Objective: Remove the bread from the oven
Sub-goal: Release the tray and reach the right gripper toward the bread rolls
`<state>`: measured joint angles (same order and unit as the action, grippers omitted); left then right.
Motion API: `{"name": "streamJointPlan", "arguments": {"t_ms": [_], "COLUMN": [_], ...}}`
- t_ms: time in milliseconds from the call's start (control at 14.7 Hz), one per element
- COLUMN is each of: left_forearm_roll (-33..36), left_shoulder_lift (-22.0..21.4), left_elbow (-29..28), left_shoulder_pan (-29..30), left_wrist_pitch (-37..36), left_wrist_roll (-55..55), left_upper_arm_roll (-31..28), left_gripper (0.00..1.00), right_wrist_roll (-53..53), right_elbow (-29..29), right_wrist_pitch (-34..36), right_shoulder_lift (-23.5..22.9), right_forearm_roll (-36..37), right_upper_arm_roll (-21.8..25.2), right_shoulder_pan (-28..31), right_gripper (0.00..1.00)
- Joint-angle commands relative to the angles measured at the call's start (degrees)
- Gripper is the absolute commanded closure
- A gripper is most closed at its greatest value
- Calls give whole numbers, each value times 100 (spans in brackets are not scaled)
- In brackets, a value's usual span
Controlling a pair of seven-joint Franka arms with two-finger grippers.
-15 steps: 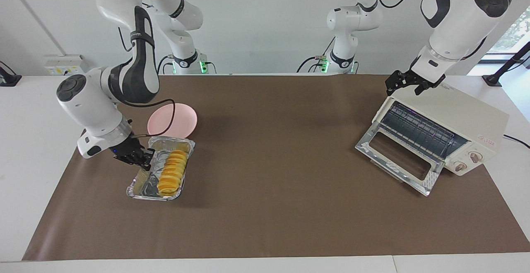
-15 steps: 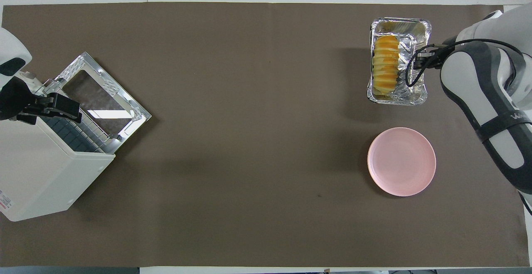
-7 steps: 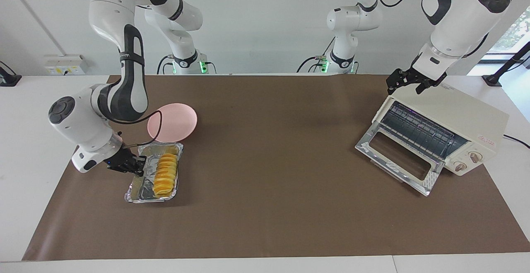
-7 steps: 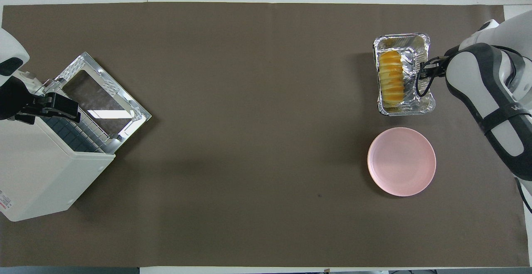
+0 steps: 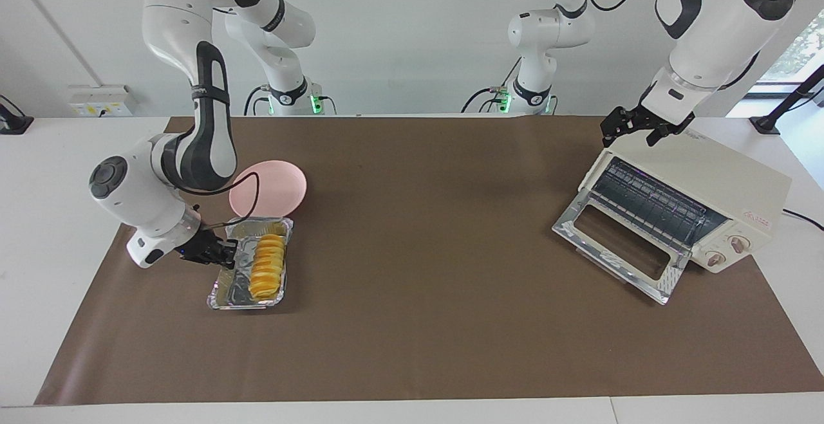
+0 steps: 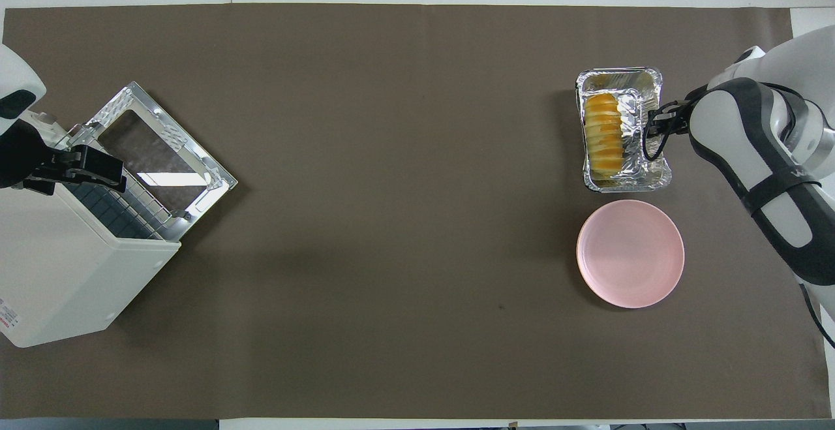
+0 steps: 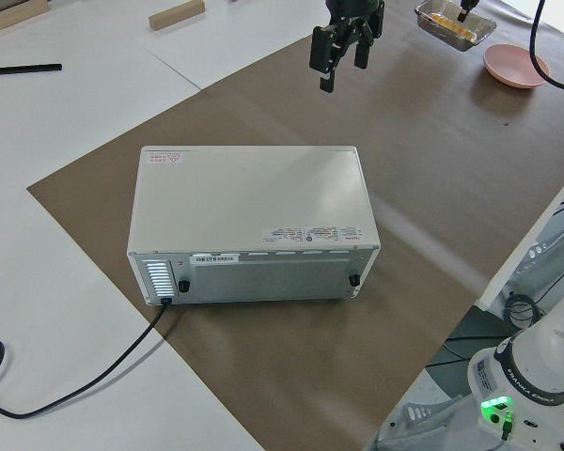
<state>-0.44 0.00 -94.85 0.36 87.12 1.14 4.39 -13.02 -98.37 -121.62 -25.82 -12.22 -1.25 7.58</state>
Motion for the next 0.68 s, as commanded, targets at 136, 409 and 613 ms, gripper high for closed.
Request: {"name": "streamJointPlan", "arguments": {"t_ms": [136, 409, 613], "left_forearm_roll": [-79, -79, -79], "left_shoulder_lift": [-70, -70, -70], "left_elbow": [2, 2, 2], "left_shoulder_pan": [52, 52, 52], "left_wrist_pitch": [-82, -82, -82], "left_wrist_roll": [-35, -35, -35], "left_upper_arm_roll": [9, 9, 9], "left_gripper": [0, 0, 0], "right_wrist_roll": [-184, -175, -158], "right_elbow": [-348, -323, -35], "right_wrist_pitch": [-72, -133, -73], "right_shoulder_lift": [236, 236, 236], "right_forearm_roll": [-158, -149, -18], "right_upper_arm_roll": [-24, -16, -24], "right_shoulder_pan": [7, -2, -54], "right_gripper": [68, 0, 0]}}
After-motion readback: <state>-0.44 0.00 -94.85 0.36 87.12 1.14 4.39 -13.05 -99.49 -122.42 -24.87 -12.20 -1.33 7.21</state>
